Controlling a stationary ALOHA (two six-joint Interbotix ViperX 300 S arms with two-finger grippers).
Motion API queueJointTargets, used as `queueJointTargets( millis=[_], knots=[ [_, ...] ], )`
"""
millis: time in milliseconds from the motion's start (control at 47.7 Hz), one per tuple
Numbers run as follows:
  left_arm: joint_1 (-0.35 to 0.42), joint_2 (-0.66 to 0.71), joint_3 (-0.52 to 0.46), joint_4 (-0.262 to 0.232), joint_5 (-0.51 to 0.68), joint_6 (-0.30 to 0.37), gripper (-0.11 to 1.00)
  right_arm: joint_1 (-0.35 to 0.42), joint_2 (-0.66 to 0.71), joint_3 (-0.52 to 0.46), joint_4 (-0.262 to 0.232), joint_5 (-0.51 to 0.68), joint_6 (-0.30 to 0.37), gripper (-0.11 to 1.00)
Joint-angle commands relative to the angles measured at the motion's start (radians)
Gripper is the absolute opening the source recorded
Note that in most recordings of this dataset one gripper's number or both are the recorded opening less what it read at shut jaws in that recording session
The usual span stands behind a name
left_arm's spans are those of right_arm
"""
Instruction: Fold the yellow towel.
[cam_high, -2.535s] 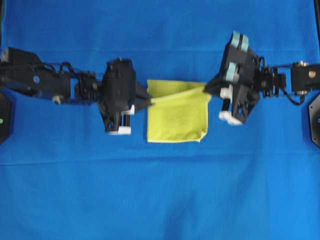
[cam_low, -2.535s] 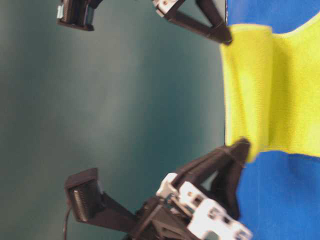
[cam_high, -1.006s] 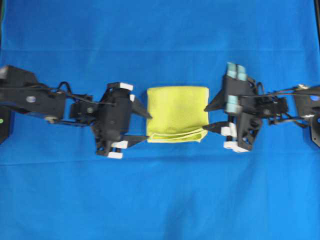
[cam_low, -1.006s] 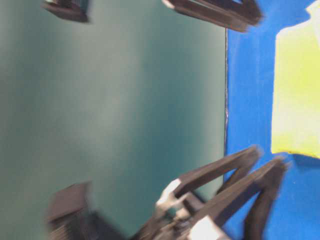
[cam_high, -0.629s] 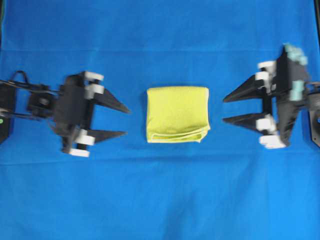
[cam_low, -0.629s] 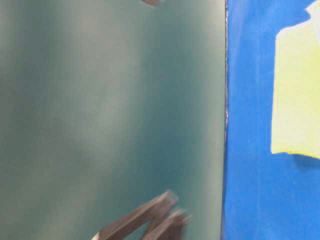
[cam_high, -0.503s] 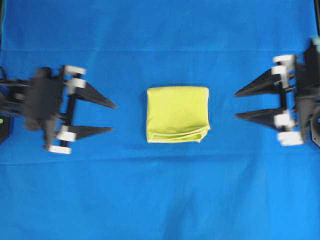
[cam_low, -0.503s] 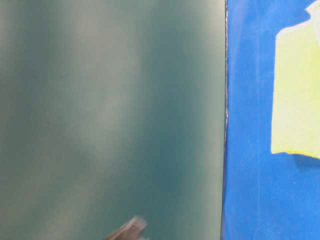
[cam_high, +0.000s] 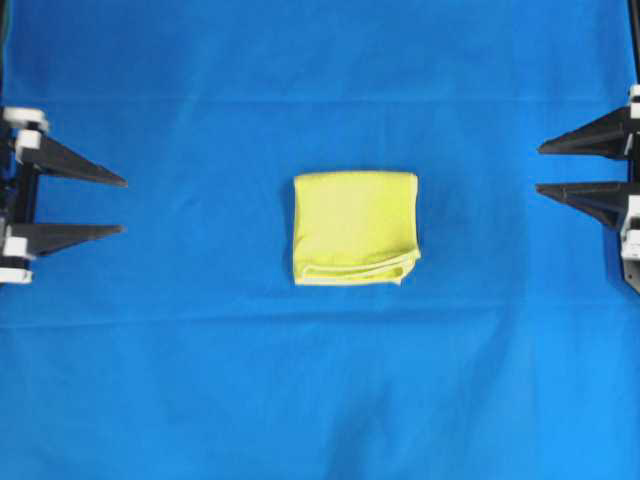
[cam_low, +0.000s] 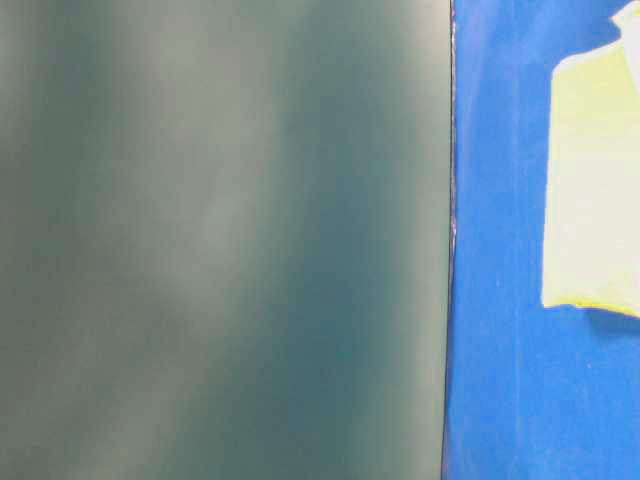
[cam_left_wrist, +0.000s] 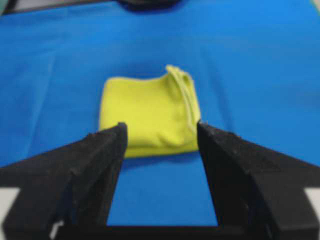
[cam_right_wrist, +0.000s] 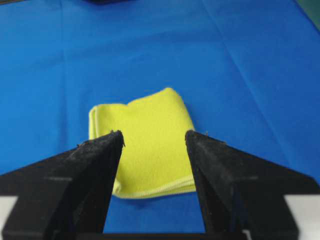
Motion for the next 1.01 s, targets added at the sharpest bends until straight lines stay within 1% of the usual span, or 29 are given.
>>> queueJointTargets(
  millis=[0, 84, 210, 985],
  knots=[
    [0.009, -0.058, 0.041, -0.002, -0.021, -0.012, 0.56, -0.005, -0.011, 0.026, -0.002, -0.061, -0.002, 0.58],
    [0.012, -0.114, 0.084, -0.002, -0.025, -0.034, 0.56, -0.017, -0.012, 0.057, 0.002, -0.112, -0.002, 0.58],
    [0.014, -0.155, 0.109, 0.0, -0.023, -0.052, 0.56, -0.035, -0.002, 0.063, 0.002, -0.13, 0.0, 0.58],
    [0.015, -0.161, 0.104, 0.0, -0.021, -0.052, 0.56, -0.041, 0.003, 0.063, 0.0, -0.132, -0.002, 0.58]
  ],
)
